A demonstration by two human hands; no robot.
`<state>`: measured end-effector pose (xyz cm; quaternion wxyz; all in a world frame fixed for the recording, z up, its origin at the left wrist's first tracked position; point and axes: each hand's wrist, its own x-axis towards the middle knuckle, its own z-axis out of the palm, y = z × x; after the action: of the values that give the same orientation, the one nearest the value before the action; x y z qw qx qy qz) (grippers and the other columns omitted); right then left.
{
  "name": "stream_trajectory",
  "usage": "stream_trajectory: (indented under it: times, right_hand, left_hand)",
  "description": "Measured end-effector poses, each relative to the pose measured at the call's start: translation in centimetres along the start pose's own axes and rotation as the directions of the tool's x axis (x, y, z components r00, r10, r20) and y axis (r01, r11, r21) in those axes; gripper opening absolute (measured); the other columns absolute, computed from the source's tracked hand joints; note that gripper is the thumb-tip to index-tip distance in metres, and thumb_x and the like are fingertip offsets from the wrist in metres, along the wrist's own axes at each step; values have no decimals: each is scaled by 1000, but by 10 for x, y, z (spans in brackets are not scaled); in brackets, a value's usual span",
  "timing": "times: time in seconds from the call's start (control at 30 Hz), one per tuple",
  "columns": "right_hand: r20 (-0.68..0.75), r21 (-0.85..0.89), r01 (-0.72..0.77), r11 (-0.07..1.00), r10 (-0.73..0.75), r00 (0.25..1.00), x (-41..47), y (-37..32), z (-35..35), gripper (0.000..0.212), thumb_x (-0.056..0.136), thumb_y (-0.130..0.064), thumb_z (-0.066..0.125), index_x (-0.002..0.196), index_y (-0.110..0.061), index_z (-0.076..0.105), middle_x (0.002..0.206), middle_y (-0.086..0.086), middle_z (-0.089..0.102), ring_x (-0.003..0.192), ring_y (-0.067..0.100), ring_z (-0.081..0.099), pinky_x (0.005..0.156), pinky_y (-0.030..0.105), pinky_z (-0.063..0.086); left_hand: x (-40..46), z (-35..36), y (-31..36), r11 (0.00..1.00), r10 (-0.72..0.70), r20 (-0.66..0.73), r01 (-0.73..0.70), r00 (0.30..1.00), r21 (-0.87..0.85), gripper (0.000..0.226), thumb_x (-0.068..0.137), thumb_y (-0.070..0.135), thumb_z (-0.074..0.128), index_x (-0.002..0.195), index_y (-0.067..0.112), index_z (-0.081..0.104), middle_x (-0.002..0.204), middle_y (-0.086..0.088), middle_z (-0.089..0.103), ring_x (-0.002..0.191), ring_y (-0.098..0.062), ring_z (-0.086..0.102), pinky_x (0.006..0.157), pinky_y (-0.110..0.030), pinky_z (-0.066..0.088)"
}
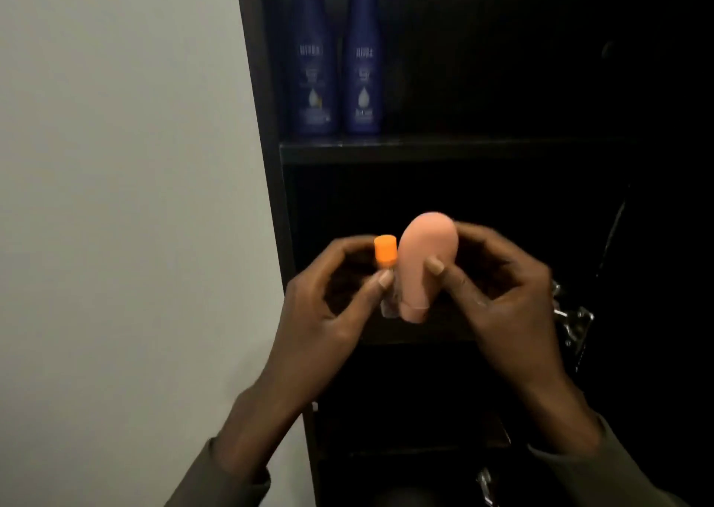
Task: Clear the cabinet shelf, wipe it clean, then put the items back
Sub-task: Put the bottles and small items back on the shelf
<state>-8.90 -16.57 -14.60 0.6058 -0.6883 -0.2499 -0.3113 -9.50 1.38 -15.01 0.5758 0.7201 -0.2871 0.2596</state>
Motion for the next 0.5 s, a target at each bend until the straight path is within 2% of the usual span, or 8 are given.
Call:
stream_trajectory:
  times: [0.13, 0.2, 0.27, 0.33, 0.43, 0.5]
  right_hand:
    - [-84, -18, 193, 981, -193, 977, 75, -52, -11, 25, 87, -18, 72, 111, -15, 66, 103, -5, 72, 94, 2, 67, 80, 16, 50]
    - [-102, -54, 232, 971, -237, 966, 109, -71, -17, 25, 87, -18, 72, 112, -14, 67, 103, -3, 72, 93, 4, 68, 77, 19, 53]
    - [-96, -122, 205, 971, -217, 971, 140, -82, -19, 27, 88, -23, 71, 114, -17, 67, 104, -5, 71, 94, 3, 68, 76, 22, 56]
    - [-88, -226, 167, 960, -191, 978, 170, -83, -20, 29, 88, -29, 71, 115, -23, 66, 106, -9, 70, 97, 1, 67, 80, 28, 58]
    - [-79, -352, 82, 932, -116, 990, 209, -71, -17, 31, 86, -35, 71, 115, -26, 64, 105, -8, 70, 96, 4, 66, 83, 36, 59]
    - [-54, -433, 15, 901, -43, 998, 225, -60, -12, 35, 86, -35, 71, 119, -25, 62, 110, -6, 68, 98, 9, 66, 83, 32, 57]
  left_hand:
    - [76, -8, 55, 985, 172, -40, -171, 984, 34, 25, 90, 11, 65, 115, 9, 62, 106, -1, 70, 100, -12, 68, 86, -30, 57]
    - [110, -12, 74, 967, 241, -75, -233, 968, 107, 25, 90, 12, 66, 114, 8, 62, 105, -1, 70, 98, -11, 69, 83, -33, 59]
    - [139, -14, 87, 948, 280, -109, -256, 954, 190, 31, 89, 13, 67, 119, 10, 59, 111, 2, 67, 99, -7, 67, 83, -31, 59]
    - [165, -15, 96, 925, 309, -120, -268, 944, 270, 39, 89, 14, 66, 125, 17, 54, 116, 6, 63, 99, -3, 66, 83, -28, 59]
    - [191, -16, 99, 892, 291, -87, -237, 953, 385, 35, 89, 14, 64, 121, 26, 56, 104, 7, 67, 94, -2, 66, 82, -27, 59]
    - [200, -14, 95, 873, 275, -80, -214, 958, 437, 32, 89, 15, 65, 118, 27, 58, 100, 7, 68, 92, -3, 66, 78, -20, 58]
